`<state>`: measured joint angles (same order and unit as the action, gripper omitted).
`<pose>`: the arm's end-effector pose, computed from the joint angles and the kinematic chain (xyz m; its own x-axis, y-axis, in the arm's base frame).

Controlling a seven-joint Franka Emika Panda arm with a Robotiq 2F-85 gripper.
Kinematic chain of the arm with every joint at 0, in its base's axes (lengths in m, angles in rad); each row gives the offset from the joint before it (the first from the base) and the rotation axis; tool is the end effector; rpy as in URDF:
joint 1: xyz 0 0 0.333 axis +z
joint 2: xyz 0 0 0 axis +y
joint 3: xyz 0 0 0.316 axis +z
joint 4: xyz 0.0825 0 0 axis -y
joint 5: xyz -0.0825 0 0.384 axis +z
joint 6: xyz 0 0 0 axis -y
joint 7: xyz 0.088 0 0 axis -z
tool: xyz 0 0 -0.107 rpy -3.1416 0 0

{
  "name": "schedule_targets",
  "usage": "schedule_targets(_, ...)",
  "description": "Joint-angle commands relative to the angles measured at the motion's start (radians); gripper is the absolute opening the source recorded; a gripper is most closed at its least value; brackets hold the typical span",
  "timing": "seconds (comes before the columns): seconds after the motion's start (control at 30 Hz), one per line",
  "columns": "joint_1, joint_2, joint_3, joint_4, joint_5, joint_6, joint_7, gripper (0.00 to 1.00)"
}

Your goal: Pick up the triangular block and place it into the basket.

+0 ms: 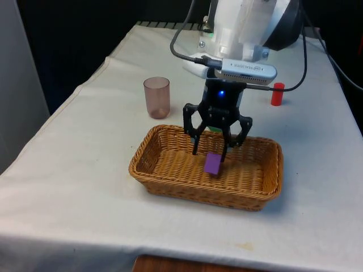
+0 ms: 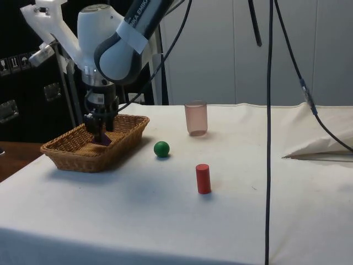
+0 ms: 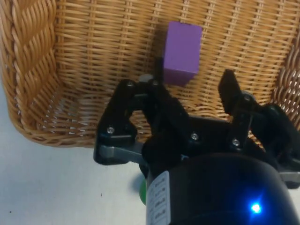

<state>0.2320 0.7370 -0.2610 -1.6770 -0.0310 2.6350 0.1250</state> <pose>0.7023 0.0046 0.2083 0.9681 -0.0197 0.2497 -0.0624 -0.9845 0.1642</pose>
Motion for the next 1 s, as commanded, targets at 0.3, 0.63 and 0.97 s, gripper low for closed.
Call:
schedule_targets(0.3,0.002,0.001,0.0,0.0,0.0,0.003,0.003,1.0)
schedule_targets(0.63,0.009,-0.055,-0.003,-0.02,-0.003,-0.037,0.003,1.0)
schedule_targets(0.97,0.012,-0.124,-0.003,-0.047,-0.009,-0.085,-0.001,1.0)
